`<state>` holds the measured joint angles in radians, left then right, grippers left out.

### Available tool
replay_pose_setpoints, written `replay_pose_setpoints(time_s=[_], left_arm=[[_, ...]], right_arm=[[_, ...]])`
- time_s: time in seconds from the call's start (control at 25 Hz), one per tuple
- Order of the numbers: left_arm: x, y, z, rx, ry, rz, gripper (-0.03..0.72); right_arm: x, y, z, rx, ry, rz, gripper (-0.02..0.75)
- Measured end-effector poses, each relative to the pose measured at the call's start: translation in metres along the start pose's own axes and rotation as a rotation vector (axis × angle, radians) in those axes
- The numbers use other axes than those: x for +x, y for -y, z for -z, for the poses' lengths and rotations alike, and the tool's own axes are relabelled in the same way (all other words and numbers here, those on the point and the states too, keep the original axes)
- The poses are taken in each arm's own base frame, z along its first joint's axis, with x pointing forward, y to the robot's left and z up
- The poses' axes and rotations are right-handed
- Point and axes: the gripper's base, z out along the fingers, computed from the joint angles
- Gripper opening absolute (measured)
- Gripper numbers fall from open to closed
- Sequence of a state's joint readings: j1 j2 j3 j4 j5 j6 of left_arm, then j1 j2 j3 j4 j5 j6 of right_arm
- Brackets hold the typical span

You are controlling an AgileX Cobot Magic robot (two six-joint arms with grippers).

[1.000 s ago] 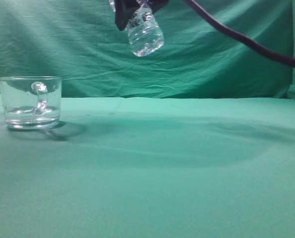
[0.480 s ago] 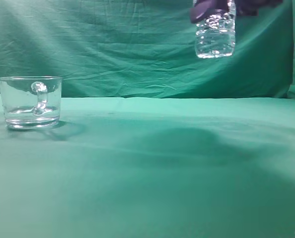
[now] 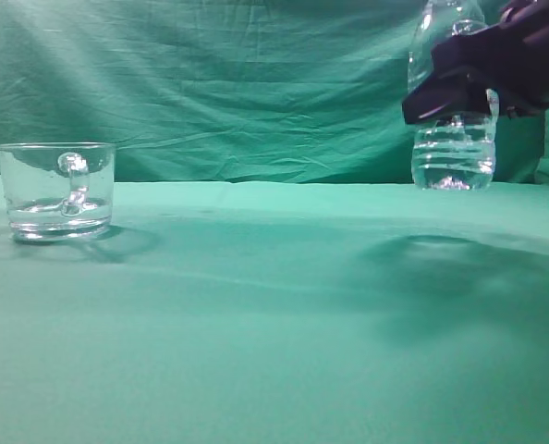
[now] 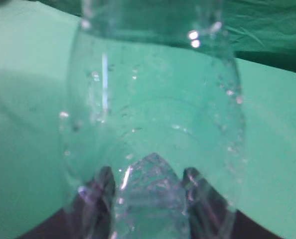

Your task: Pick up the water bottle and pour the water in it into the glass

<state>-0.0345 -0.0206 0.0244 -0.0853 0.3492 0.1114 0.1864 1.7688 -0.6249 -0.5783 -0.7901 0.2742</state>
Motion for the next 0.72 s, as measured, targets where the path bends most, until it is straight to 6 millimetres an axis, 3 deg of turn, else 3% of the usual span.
replay_pose_setpoints(time_s=[0.32,0.48,0.72], left_arm=[[0.0,0.0,0.0,0.0,0.0,0.0,0.0],[0.0,0.0,0.0,0.0,0.0,0.0,0.0],[0.0,0.0,0.0,0.0,0.0,0.0,0.0]], right_arm=[[0.032,-0.002,-0.019,-0.051,0.049,-0.055,0.312],[0.038,-0.001,-0.023,-0.044,0.078,-0.087,0.312],[0.036,-0.001,-0.023,-0.048,0.107,-0.096,0.593]])
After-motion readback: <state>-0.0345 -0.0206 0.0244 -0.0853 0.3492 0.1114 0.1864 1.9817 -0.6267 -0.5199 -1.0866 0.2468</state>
